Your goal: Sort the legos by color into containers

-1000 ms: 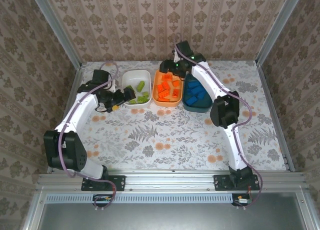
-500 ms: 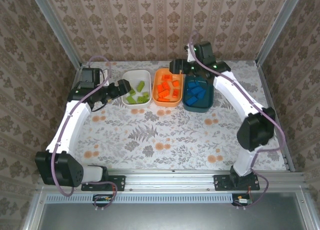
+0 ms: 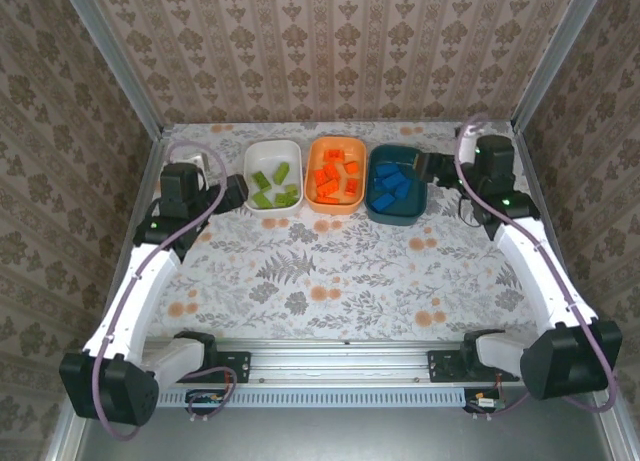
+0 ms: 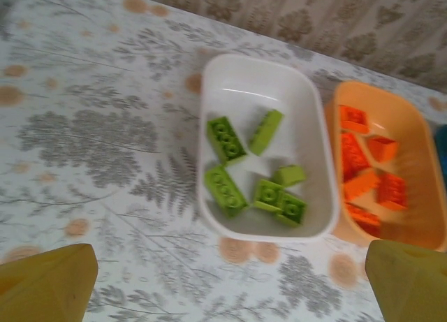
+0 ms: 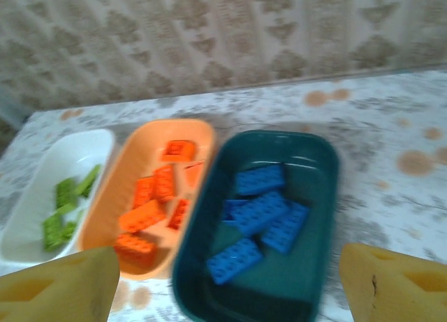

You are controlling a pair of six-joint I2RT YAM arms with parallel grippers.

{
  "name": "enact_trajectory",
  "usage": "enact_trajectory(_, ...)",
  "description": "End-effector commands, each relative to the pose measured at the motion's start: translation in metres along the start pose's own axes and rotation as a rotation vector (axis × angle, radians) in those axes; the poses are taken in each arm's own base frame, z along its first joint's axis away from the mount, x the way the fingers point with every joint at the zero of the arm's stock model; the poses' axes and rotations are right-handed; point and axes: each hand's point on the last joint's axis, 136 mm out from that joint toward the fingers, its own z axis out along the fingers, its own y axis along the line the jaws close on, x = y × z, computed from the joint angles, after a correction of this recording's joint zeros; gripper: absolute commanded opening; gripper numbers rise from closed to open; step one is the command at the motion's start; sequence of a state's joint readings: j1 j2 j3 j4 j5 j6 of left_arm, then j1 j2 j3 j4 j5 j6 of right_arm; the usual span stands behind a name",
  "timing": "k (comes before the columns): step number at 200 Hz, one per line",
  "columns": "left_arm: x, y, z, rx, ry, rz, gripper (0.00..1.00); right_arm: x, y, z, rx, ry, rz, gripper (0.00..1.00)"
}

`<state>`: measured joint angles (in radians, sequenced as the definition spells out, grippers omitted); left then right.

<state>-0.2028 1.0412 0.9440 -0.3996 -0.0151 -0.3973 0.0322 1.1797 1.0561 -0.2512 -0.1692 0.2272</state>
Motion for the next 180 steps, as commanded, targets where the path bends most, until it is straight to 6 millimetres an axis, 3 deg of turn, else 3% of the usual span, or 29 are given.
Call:
enact_trajectory(1, -0.011, 0.024, -0.005, -0.12, -0.143, 0.075, 1.0, 0.011, -0.045, -0.008, 0.128, -0.016, -0.009, 0.83)
enact_trajectory(41, 0.014, 0.053, -0.002, -0.239, -0.135, 0.142, 1.0, 0.059, -0.088, 0.01, 0.198, 0.042, -0.014, 0.83)
enact_trajectory(83, 0.034, 0.075, 0.013, -0.323, -0.104, 0.169, 1.0, 0.097, -0.1, 0.052, 0.157, 0.052, 0.01, 0.86)
enact_trajectory(107, 0.036, 0.086, 0.022, -0.359, -0.121, 0.172, 1.0, 0.108, -0.102, 0.067, 0.13, 0.049, 0.0, 0.9)
enact_trajectory(113, 0.037, 0.089, 0.024, -0.368, -0.124, 0.173, 1.0, 0.119, -0.106, 0.074, 0.131, 0.077, 0.006, 0.92)
enact_trajectory(125, 0.04, 0.097, 0.028, -0.394, -0.118, 0.169, 1.0, 0.125, -0.108, 0.079, 0.129, 0.086, 0.004, 1.0)
enact_trajectory(146, 0.044, 0.107, 0.036, -0.422, -0.091, 0.166, 1.0, 0.133, -0.111, 0.084, 0.133, 0.093, 0.003, 1.0)
enact_trajectory(180, 0.047, 0.116, 0.049, -0.442, -0.065, 0.19, 1.0, 0.129, -0.113, 0.088, 0.133, 0.061, 0.007, 1.0)
